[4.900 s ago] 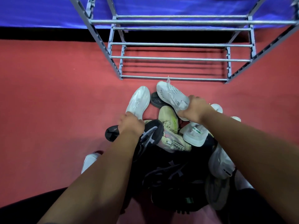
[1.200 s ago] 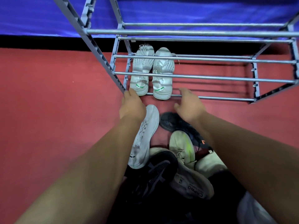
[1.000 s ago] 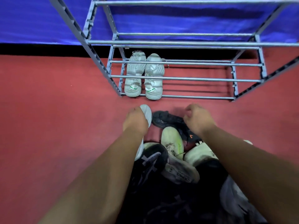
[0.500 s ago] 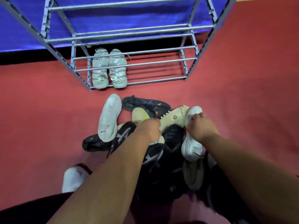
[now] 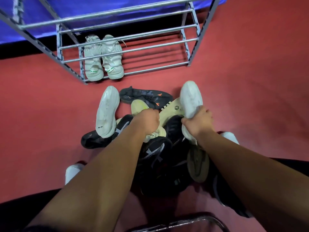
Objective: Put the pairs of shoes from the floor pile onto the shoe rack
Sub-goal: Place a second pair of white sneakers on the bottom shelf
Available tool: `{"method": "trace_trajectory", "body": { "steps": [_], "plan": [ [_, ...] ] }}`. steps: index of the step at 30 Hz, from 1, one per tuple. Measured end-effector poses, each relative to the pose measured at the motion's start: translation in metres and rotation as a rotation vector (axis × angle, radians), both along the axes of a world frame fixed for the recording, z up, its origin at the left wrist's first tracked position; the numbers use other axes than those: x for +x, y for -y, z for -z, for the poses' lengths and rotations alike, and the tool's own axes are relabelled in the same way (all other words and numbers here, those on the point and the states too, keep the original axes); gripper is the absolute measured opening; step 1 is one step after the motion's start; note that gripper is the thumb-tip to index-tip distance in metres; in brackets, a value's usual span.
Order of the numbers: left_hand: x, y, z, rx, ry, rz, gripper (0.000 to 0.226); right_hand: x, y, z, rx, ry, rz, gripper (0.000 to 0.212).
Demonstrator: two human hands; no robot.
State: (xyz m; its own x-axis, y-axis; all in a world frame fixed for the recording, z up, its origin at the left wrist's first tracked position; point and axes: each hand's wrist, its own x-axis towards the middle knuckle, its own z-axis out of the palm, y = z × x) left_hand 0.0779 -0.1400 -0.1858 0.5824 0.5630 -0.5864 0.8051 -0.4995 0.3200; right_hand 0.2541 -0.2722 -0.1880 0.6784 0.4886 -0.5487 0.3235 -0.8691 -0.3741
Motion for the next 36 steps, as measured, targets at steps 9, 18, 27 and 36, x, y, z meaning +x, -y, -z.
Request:
{"method": "trace_trajectory", "body": {
  "steps": [9,18,27,36],
  "plan": [
    [-0.058,-0.046,0.012,0.208,0.268,-0.315,0.025,-0.022,-0.085,-0.009,0.083,0.017,-0.271,0.072],
    [-0.129,-0.058,0.039,0.041,-0.262,-0.983,0.107,-0.068,-0.118,0.017,0.123,-0.057,-0.38,0.074],
    [-0.149,-0.062,0.059,-0.029,-0.125,-1.056,0.11,-0.059,-0.107,0.026,0.058,-0.159,-0.373,0.107],
    [-0.136,-0.06,0.026,0.044,0.048,-1.152,0.085,-0.058,-0.097,0.017,0.091,-0.159,-0.43,0.059]
  ]
}}
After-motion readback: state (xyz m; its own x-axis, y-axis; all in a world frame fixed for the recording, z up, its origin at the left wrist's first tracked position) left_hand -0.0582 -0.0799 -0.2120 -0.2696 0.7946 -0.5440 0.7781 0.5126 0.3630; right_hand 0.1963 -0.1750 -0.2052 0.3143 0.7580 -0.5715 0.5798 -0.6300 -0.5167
